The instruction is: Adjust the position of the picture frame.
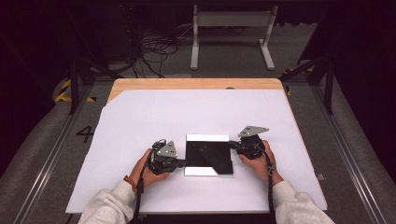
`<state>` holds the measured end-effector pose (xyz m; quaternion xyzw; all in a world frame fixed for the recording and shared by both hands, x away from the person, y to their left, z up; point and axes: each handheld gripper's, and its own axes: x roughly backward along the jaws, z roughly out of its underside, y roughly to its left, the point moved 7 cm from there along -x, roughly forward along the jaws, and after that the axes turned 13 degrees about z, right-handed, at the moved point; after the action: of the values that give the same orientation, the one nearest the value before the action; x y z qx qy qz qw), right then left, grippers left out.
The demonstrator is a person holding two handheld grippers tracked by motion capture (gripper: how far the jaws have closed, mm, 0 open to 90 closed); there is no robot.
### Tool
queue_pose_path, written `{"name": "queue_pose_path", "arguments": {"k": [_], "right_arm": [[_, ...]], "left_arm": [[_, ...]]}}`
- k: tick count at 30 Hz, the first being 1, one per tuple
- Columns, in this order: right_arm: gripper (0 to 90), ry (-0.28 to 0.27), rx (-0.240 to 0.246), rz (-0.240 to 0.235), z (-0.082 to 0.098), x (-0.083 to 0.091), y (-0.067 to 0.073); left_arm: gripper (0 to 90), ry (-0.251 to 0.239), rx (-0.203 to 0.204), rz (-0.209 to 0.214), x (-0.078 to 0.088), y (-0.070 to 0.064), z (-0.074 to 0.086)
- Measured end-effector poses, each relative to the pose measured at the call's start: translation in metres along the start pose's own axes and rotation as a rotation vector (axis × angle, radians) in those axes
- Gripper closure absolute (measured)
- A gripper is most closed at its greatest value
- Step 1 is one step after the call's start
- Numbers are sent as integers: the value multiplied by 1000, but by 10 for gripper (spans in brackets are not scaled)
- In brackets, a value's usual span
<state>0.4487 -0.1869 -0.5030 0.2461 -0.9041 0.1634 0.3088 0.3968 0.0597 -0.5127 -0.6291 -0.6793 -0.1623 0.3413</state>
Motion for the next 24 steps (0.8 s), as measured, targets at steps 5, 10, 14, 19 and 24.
{"name": "queue_pose_path", "arguments": {"k": [5, 10, 14, 19, 24], "right_arm": [[900, 0, 5, 3, -1, -1, -1], [900, 7, 14, 8, 0, -1, 0], [900, 13, 25, 8, 1, 2, 1], [900, 7, 76, 11, 5, 15, 3], [900, -16, 90, 1, 8, 34, -2]], "left_arm": [[900, 1, 0, 2, 0, 0, 0], [900, 4, -5, 3, 0, 0, 0], [898, 7, -13, -4, 0, 0, -1], [857, 9, -44, -60, 8, -3, -3], [781, -40, -61, -112, 23, -9, -5]]}}
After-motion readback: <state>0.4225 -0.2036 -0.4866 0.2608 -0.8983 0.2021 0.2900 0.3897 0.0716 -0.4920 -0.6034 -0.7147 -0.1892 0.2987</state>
